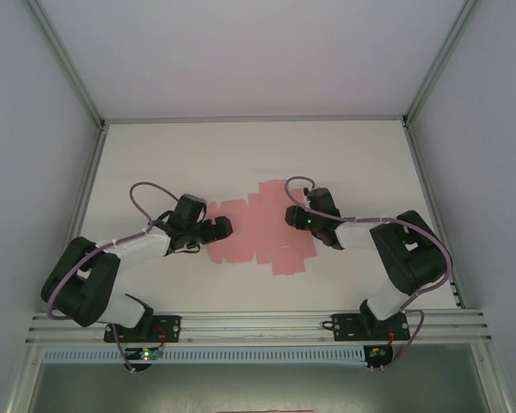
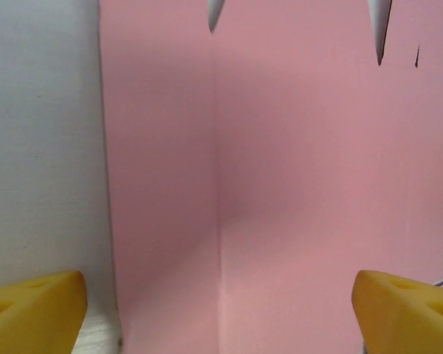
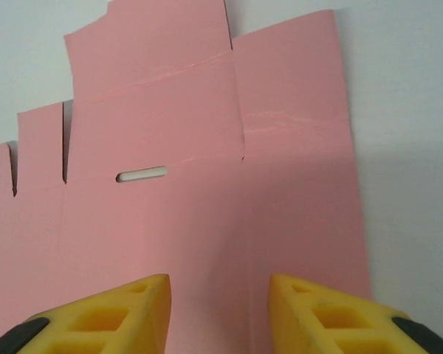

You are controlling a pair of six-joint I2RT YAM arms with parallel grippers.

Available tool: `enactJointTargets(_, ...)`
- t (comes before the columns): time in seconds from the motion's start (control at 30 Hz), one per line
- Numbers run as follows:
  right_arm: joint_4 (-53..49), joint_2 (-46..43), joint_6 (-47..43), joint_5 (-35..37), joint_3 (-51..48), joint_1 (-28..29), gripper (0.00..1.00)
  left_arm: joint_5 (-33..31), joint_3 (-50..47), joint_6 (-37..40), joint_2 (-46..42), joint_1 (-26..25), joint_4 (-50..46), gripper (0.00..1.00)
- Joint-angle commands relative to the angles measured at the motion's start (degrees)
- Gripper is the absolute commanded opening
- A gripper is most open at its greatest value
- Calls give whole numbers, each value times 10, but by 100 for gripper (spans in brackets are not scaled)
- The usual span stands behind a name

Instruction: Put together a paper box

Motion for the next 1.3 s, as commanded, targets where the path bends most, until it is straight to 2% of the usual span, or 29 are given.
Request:
enactJointTargets(0.0, -38, 42, 16, -30, -30, -4, 40, 87, -11, -22, 19, -6, 122, 86)
enactJointTargets(0.13, -12, 57, 23, -43, -46, -5, 39, 112, -52, -47, 6, -6, 234, 76)
enactJointTargets(0.2, 3, 61, 28, -49, -55, -7, 39, 116, -67, -66, 4, -6, 280, 61)
enactJointTargets(0.23, 13, 62, 28, -57, -60, -8, 39, 119, -72, -70, 4, -6, 297, 57)
enactJointTargets(0.27, 23, 60, 27, -67, -64, -9, 39, 119, -75, -73, 4, -6, 311, 47)
enactJointTargets(0.4, 34, 35, 22, -86, -76, -20, 39, 119, -74, -72, -3, -6, 330, 15)
enactJointTargets(0.43, 31, 25, 21, -90, -77, -25, 39, 114, -69, -65, -9, -6, 316, 1)
enactJointTargets(0.53, 34, -24, 13, -131, -82, -55, 42, 98, -60, -25, -47, -8, 264, 0)
enactJointTargets(0.7, -21, -182, -25, -206, -54, -124, 63, 95, -74, 32, -164, -8, 231, 0)
enactJointTargets(0.87, -52, -381, -52, -214, -68, -174, 87, 124, -98, 17, -307, -7, 238, 0)
enactJointTargets(0.93, -51, -437, -46, -254, -73, -194, 92, 126, -106, -2, -370, -8, 243, 0)
enactJointTargets(1.0, -46, -460, -30, -332, -63, -208, 93, 129, -113, -13, -426, -8, 251, 0)
enactJointTargets(1.1, -10, -467, 1, -404, -51, -210, 94, 131, -112, -18, -489, -10, 239, 0)
enactJointTargets(1.27, 129, -424, 109, -503, -46, -208, 89, 148, -120, -36, -511, -10, 272, 0)
